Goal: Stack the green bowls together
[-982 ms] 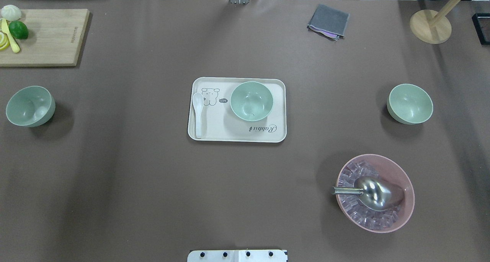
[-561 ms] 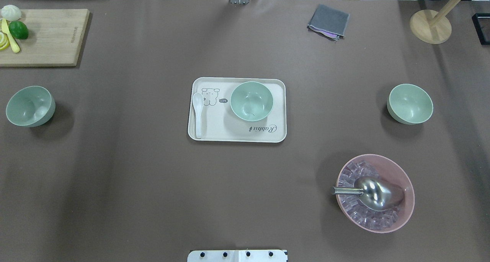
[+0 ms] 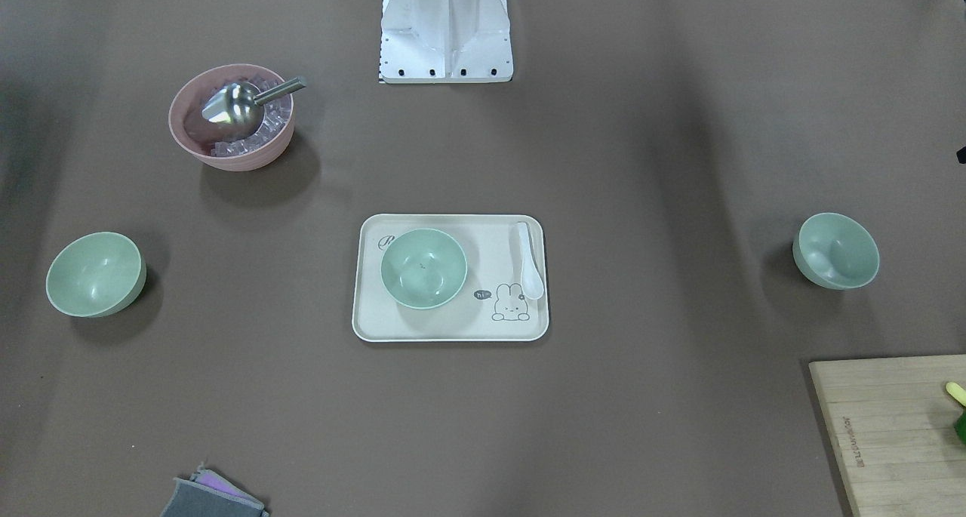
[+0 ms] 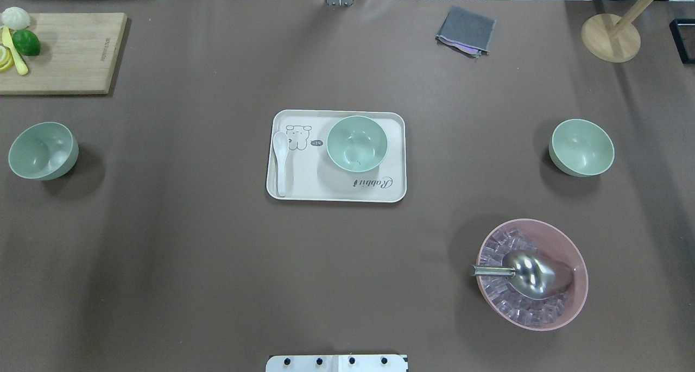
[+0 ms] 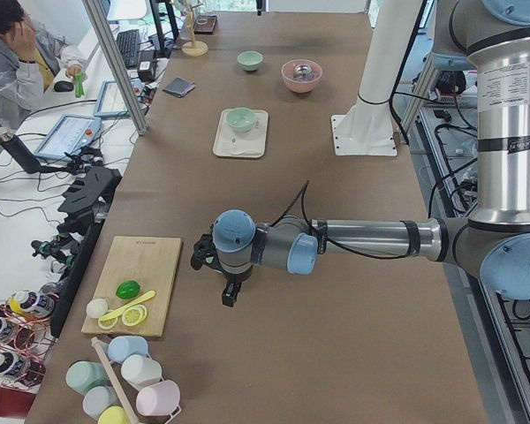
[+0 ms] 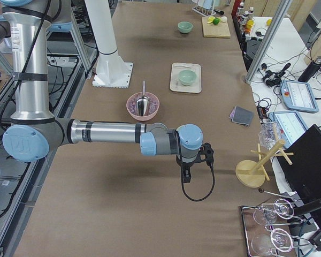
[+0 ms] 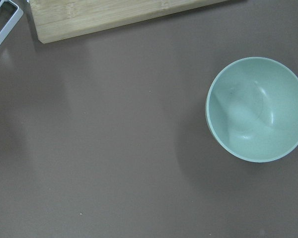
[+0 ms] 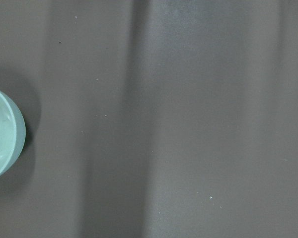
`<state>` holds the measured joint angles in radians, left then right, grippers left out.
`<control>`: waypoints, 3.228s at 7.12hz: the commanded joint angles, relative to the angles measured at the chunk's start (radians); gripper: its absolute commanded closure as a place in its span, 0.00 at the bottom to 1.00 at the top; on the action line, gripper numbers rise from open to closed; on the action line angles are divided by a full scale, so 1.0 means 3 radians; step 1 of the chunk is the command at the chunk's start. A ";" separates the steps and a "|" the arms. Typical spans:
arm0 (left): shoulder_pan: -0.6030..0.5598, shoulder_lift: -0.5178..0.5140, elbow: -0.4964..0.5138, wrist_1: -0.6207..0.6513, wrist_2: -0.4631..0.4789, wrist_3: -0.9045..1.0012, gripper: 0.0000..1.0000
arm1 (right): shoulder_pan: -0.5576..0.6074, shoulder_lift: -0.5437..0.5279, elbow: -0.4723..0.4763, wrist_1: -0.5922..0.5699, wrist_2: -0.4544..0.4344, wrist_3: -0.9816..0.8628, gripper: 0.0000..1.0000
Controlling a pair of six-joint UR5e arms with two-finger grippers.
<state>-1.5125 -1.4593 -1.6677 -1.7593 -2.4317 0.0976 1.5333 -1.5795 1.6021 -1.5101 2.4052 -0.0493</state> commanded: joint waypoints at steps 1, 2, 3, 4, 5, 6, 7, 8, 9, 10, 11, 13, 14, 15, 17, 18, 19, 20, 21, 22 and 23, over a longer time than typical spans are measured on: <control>0.0000 0.0002 0.0006 -0.0001 0.0006 -0.0003 0.01 | 0.0038 0.0085 0.0039 -0.0151 -0.0015 -0.0081 0.00; 0.0000 0.0007 -0.0024 -0.0001 0.0001 -0.0008 0.01 | 0.0038 0.0085 0.0044 -0.0151 0.0010 -0.0056 0.00; 0.0000 0.0007 0.0021 -0.0006 0.0001 -0.0003 0.01 | 0.0023 0.0106 0.0039 -0.0141 0.0005 -0.0045 0.00; 0.0000 0.0002 0.0072 -0.0107 -0.0004 -0.0003 0.01 | 0.0028 0.0111 0.0039 -0.0146 -0.0025 -0.0045 0.00; 0.0000 0.0022 0.0073 -0.0169 -0.0019 -0.0003 0.01 | 0.0028 0.0101 0.0039 -0.0146 -0.0167 -0.0050 0.00; 0.0000 0.0022 0.0073 -0.0169 -0.0019 -0.0003 0.01 | 0.0012 0.0096 0.0049 -0.0146 -0.0376 -0.0081 0.00; 0.0000 0.0027 0.0078 -0.0169 -0.0019 -0.0003 0.01 | 0.0012 0.0086 0.0049 -0.0146 -0.0363 -0.0076 0.00; 0.0000 0.0022 0.0088 -0.0169 -0.0024 0.0002 0.01 | 0.0012 0.0080 0.0069 -0.0141 -0.0317 -0.0035 0.00; 0.0000 0.0027 0.0083 -0.0174 -0.0034 0.0002 0.01 | 0.0012 0.0080 0.0070 -0.0141 -0.0246 -0.0020 0.00; 0.0000 0.0022 0.0073 -0.0174 -0.0035 0.0002 0.01 | 0.0007 0.0075 0.0090 -0.0121 -0.0205 -0.0025 0.00; 0.0000 0.0017 0.0073 -0.0174 -0.0040 0.0002 0.01 | -0.0008 0.0075 0.0090 -0.0110 -0.0204 -0.0020 0.00; 0.0000 0.0047 0.0063 -0.0174 -0.0121 0.0007 0.01 | -0.0023 0.0065 0.0105 -0.0100 -0.0011 0.0001 0.00; 0.0005 0.0048 0.0067 -0.0174 -0.0294 0.0002 0.01 | -0.0135 0.0090 0.0196 -0.0095 0.0122 0.0082 0.00; 0.0005 0.0048 0.0057 -0.0174 -0.0366 0.0002 0.01 | -0.0369 0.0106 0.0380 -0.0095 0.0123 0.0401 0.00; 0.0000 0.0032 0.0062 -0.0174 -0.0367 0.0002 0.01 | -0.0738 0.0060 0.0509 0.0327 0.0041 0.1205 0.00; 0.0000 0.0032 0.0062 -0.0174 -0.0367 -0.0003 0.01 | -0.0916 0.0060 0.0499 0.0446 -0.0075 0.1299 0.01; 0.0000 0.0032 0.0062 -0.0174 -0.0367 -0.0003 0.01 | -0.1055 0.0105 0.0403 0.0462 -0.0132 0.1507 0.01; 0.0000 0.0012 0.0072 -0.0174 -0.0367 -0.0008 0.01 | -0.1168 0.0126 0.0220 0.0660 -0.0163 0.1545 0.01; 0.0000 0.0002 0.0083 -0.0174 -0.0367 -0.0008 0.01 | -0.1204 0.0293 -0.0126 0.0895 -0.0143 0.1752 0.01; 0.0000 0.0002 0.0078 -0.0174 -0.0367 -0.0008 0.01 | -0.1316 0.0376 -0.0287 0.1110 -0.0148 0.2079 0.03; 0.0000 -0.0003 0.0078 -0.0174 -0.0362 -0.0008 0.01 | -0.1358 0.0382 -0.0364 0.1203 -0.0158 0.2132 0.06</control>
<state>-1.5125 -1.4586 -1.6446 -1.8116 -2.5414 0.0952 1.1497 -1.4807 1.5408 -1.2025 2.3605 0.5373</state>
